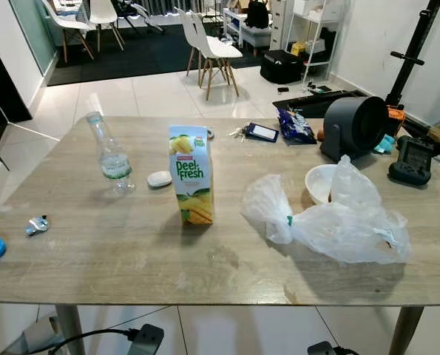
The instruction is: Restocking fridge
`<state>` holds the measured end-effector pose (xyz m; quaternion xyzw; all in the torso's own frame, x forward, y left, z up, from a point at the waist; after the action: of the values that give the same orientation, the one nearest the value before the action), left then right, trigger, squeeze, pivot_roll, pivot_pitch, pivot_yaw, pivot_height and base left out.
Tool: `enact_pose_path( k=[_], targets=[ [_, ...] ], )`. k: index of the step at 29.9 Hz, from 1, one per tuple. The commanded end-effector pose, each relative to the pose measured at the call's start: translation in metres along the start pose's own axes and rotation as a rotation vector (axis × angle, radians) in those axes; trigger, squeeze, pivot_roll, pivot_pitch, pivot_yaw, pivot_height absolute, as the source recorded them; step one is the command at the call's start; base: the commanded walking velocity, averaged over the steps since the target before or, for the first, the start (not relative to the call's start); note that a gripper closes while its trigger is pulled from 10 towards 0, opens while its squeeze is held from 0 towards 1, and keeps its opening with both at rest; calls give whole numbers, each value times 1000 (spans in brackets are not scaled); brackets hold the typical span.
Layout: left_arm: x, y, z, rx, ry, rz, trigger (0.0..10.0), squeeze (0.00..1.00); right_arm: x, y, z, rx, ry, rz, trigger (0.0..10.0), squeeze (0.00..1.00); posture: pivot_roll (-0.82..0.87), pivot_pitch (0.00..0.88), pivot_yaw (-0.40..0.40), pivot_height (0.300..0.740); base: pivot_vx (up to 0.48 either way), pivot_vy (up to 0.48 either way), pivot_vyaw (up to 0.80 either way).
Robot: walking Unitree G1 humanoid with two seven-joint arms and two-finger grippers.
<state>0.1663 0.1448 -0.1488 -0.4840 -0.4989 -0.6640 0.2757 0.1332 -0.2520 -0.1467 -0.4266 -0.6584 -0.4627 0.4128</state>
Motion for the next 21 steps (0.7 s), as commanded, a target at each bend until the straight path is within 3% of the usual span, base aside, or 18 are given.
enact_pose_path(
  k=[1, 21],
  targets=[
    [1, -9, 6, -12, 11, 29, 10000, 0, 0, 0, 1, -7, 0, 0, 10000, 0, 66, 0, -2, 740, 0, 0, 0],
    [1, -9, 7, -8, 12, 30, 10000, 0, 0, 1, 1, -4, 4, 1, 10000, 0, 63, 0, 2, 740, 0, 0, 0]
  ],
)
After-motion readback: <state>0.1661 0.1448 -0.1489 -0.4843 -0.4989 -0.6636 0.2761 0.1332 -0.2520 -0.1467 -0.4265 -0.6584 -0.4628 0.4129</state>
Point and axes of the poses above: a point about 5 cm out from each wrist's last joint towards the gripper, its own x axis pointing back from the gripper into the wrist, its own y axis along the axis of the wrist's last joint, z = x × y, the point moved 5 cm from there along -x, pointing out of the wrist towards the gripper, and after that the axes turned 5 degrees about -x, right-handed, at the moved point
